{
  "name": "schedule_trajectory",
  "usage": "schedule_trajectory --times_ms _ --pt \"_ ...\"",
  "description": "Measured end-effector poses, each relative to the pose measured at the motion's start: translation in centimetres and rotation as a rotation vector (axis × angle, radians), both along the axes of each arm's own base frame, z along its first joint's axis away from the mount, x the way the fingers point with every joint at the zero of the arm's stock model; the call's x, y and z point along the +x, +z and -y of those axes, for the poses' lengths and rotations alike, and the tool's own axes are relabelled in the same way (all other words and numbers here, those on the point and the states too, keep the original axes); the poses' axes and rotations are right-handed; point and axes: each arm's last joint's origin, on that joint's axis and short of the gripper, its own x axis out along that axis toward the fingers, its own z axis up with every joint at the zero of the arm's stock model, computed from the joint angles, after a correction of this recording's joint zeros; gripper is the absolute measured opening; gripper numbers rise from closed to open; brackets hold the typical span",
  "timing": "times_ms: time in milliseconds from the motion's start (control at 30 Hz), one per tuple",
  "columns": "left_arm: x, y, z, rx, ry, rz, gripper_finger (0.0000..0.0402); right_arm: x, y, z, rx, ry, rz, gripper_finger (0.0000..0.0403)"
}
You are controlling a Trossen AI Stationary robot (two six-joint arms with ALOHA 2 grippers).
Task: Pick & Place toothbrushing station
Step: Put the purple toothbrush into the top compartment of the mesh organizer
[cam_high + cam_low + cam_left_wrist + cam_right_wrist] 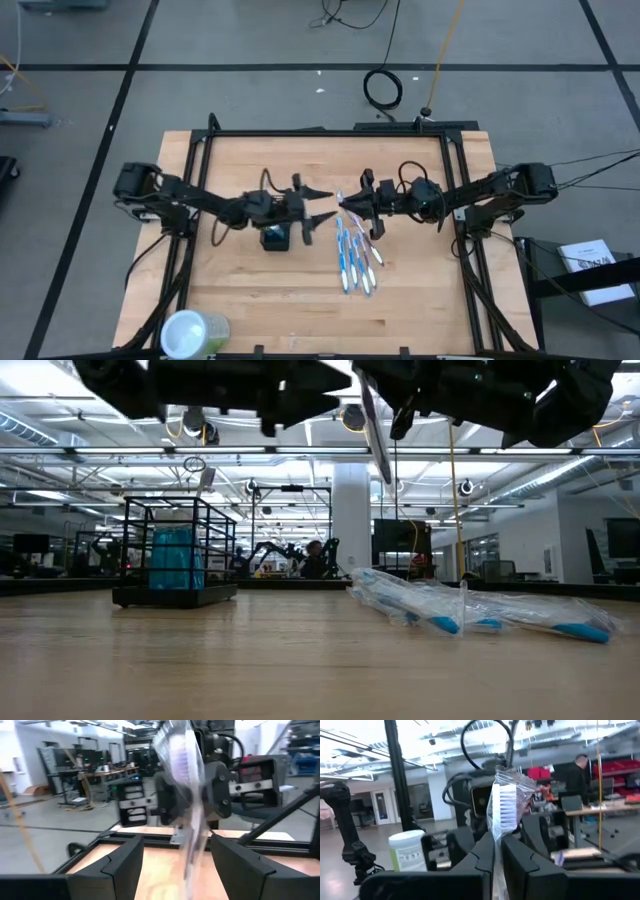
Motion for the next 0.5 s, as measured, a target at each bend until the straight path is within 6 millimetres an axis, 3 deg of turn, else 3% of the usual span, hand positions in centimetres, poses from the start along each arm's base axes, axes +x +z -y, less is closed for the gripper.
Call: schedule_trajectory --times_ms 267,400,500 --pt "3.1 0.3 0.5 0.016 -0.104 0.016 0.0239 0.0 0.0 -0.5 -0.024 0.004 0.003 0.0012" --pt "3.5 0.4 0.6 0.024 -0.114 0.020 0.0236 0.0 -0.1 -0.5 -0.024 0.004 -0.006 0.0012" --pt "3.6 0.4 0.5 0.027 -0.110 0.020 0.0208 0.0 -0.1 -0.5 -0.025 0.004 -0.005 0.0012"
